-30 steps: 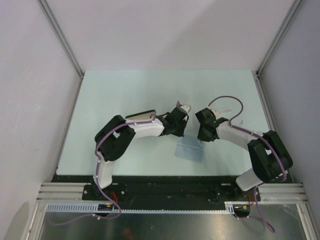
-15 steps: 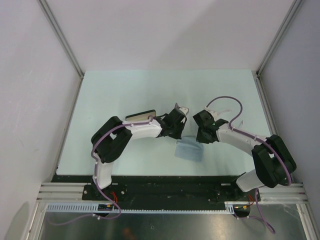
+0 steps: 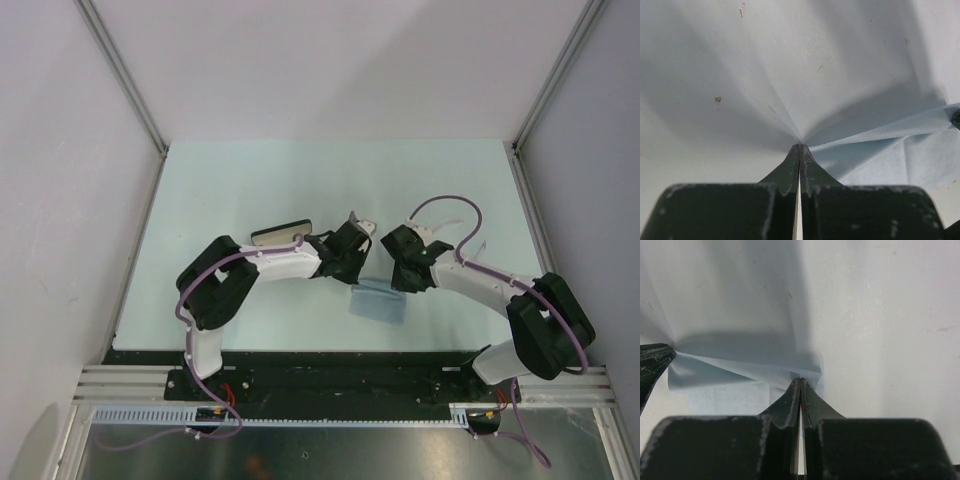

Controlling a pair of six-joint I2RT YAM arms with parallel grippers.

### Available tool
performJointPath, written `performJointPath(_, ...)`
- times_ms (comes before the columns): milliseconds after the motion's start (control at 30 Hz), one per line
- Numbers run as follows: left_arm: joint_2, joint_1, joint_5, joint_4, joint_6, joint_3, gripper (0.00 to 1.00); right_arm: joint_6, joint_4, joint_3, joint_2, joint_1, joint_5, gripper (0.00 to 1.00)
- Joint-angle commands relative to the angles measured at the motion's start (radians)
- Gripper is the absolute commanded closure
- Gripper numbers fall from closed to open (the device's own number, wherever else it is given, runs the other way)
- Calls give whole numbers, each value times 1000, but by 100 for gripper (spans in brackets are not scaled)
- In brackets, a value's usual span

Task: Organize the sunglasses
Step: Fold the glasses cleaning cloth at the center of the board.

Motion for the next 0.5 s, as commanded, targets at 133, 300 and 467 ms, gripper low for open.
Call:
performJointPath(133, -54, -30, 9, -74, 36, -23, 100, 36, -65, 20, -50, 12, 34, 97)
performJointPath(300, -76, -44, 9, -74, 36, -13, 100, 44, -80, 22, -62, 12, 26, 97)
performJointPath(467, -100, -49, 5, -75, 32, -17, 100, 37, -90, 22, -65, 12, 11, 97)
